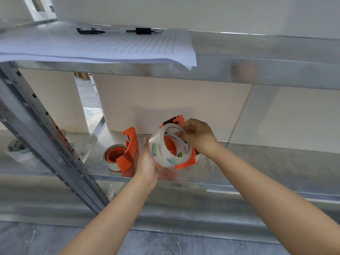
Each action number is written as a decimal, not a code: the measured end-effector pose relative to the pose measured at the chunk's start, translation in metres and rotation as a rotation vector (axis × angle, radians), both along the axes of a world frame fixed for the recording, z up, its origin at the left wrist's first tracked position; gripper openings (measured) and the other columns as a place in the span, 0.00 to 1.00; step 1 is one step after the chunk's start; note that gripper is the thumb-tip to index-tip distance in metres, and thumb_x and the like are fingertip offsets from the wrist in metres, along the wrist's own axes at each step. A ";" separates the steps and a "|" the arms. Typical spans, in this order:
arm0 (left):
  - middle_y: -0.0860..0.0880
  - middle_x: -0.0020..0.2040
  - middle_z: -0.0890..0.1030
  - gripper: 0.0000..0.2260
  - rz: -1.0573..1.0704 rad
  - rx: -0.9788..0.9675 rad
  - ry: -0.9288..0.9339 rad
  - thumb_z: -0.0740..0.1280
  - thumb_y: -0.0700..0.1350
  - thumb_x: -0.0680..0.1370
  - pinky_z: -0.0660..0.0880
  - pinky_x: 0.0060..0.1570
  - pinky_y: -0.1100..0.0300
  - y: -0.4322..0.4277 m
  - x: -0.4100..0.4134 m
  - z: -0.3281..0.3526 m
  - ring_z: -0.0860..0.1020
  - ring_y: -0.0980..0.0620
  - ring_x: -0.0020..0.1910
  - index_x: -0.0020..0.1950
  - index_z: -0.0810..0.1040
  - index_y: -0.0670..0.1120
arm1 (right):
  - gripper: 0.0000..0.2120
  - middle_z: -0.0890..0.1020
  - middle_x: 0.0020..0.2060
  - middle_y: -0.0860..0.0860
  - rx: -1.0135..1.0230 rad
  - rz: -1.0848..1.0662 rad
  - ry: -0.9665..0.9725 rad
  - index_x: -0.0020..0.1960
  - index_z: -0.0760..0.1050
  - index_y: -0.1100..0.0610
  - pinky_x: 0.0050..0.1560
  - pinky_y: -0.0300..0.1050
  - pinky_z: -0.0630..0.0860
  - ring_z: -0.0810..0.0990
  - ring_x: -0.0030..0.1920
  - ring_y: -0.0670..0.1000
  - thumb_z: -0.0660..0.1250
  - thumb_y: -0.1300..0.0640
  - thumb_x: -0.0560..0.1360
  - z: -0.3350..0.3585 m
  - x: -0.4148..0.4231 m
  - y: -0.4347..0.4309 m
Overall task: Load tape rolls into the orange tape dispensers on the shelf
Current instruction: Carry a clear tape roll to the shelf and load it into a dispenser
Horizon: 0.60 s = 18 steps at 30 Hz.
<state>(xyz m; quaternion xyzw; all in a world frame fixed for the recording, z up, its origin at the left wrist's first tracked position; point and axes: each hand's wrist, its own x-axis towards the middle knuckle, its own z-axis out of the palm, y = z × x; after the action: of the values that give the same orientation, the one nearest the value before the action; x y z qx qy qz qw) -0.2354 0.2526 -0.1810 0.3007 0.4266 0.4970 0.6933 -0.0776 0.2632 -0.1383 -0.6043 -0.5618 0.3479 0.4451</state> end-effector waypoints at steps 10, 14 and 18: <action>0.57 0.49 0.86 0.22 -0.016 0.185 -0.044 0.51 0.65 0.76 0.74 0.53 0.57 -0.003 -0.017 0.008 0.83 0.60 0.50 0.46 0.84 0.61 | 0.15 0.80 0.30 0.54 -0.352 -0.226 0.073 0.33 0.67 0.57 0.50 0.60 0.81 0.85 0.38 0.61 0.70 0.54 0.72 -0.016 -0.025 0.001; 0.49 0.46 0.85 0.26 -0.079 0.323 0.022 0.66 0.67 0.67 0.81 0.47 0.53 -0.008 -0.015 0.012 0.84 0.52 0.45 0.53 0.81 0.48 | 0.12 0.81 0.23 0.53 -0.614 -0.032 0.190 0.40 0.73 0.60 0.35 0.44 0.83 0.82 0.25 0.50 0.64 0.52 0.76 -0.020 -0.033 -0.007; 0.49 0.45 0.84 0.16 -0.114 0.386 0.124 0.69 0.50 0.69 0.81 0.45 0.55 -0.012 -0.016 0.012 0.84 0.52 0.43 0.55 0.76 0.47 | 0.13 0.77 0.26 0.55 -0.688 0.016 0.088 0.44 0.73 0.62 0.18 0.33 0.71 0.75 0.16 0.45 0.57 0.54 0.78 -0.018 -0.042 -0.014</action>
<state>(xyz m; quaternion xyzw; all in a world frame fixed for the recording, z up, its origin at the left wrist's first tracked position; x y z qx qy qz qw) -0.2511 0.2404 -0.1693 0.4814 0.3475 0.5102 0.6222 -0.1200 0.2492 -0.1564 -0.6988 -0.3965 0.5464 0.2364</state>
